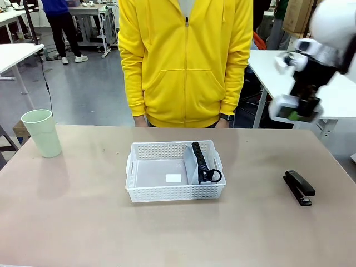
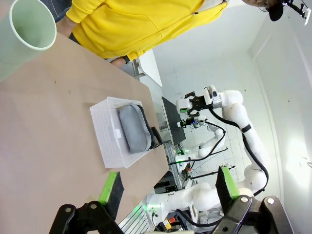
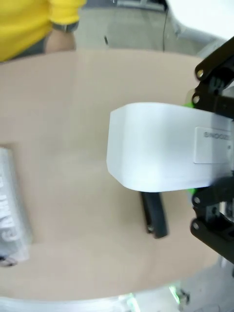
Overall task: Efficiently arrange items inside the basket to fit them all.
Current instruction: Pick up the Digital clock and place it inside the Organizing basket.
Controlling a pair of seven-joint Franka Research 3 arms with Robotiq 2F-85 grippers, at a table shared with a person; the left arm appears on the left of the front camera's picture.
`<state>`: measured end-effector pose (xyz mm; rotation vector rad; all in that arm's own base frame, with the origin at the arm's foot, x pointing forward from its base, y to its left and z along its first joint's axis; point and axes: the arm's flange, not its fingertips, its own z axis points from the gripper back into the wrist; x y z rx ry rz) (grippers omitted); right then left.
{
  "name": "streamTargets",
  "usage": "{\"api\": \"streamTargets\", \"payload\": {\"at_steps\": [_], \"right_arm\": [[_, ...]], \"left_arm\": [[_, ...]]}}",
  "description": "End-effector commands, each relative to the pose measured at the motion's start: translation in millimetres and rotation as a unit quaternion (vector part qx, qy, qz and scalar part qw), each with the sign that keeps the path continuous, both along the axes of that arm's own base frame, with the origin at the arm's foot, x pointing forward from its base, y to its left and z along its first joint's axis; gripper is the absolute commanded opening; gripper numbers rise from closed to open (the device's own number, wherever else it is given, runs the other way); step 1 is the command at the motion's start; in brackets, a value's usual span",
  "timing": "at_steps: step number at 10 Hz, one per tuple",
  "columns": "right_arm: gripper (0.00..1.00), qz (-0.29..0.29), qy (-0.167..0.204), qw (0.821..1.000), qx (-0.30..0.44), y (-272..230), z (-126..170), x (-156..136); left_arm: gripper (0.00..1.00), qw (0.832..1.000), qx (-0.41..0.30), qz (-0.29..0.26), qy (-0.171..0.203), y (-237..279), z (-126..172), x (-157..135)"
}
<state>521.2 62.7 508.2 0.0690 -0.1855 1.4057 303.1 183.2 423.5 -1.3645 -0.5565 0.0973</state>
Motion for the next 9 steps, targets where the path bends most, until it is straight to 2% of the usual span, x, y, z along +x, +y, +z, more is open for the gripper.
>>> {"api": "streamTargets", "payload": {"at_steps": [1, 3, 5, 6, 7, 8, 9], "right_arm": [[0.52, -0.017, 0.007, 1.0, -0.016, 80.2, 33.8, -5.1], [0.52, -0.016, 0.077, 0.997, 0.006, 173.6, 49.1, -24.8], [0.52, 0.018, 0.122, 0.992, -0.018, 257.6, 39.9, -57.2], [0.52, 0.035, 0.127, 0.99, -0.042, 294.8, 20.9, -75.3], [0.52, 0.075, 0.13, 0.989, -0.009, 326.2, -3.1, -93.7], [0.52, 0.072, 0.139, 0.988, -0.012, 355.2, -30.5, -108.6], [0.52, 0.049, 0.106, 0.992, -0.042, 374.7, -53.4, -124.4]], "left_arm": [[1.0, 1.0, -0.008, 0.001, -0.017, -1.2, 1.8, 1.2], [1.0, 1.0, -0.008, 0.001, -0.017, -1.2, 1.8, 1.2], [1.0, 1.0, -0.008, 0.001, -0.017, -1.2, 1.8, 1.2], [1.0, 1.0, -0.008, 0.001, -0.017, -1.2, 1.8, 1.2], [1.0, 1.0, -0.008, 0.001, -0.017, -1.2, 1.8, 1.2], [1.0, 1.0, -0.008, 0.001, -0.017, -1.2, 1.8, 1.2], [1.0, 1.0, -0.008, 0.001, -0.017, -1.2, 1.8, 1.2]]}}
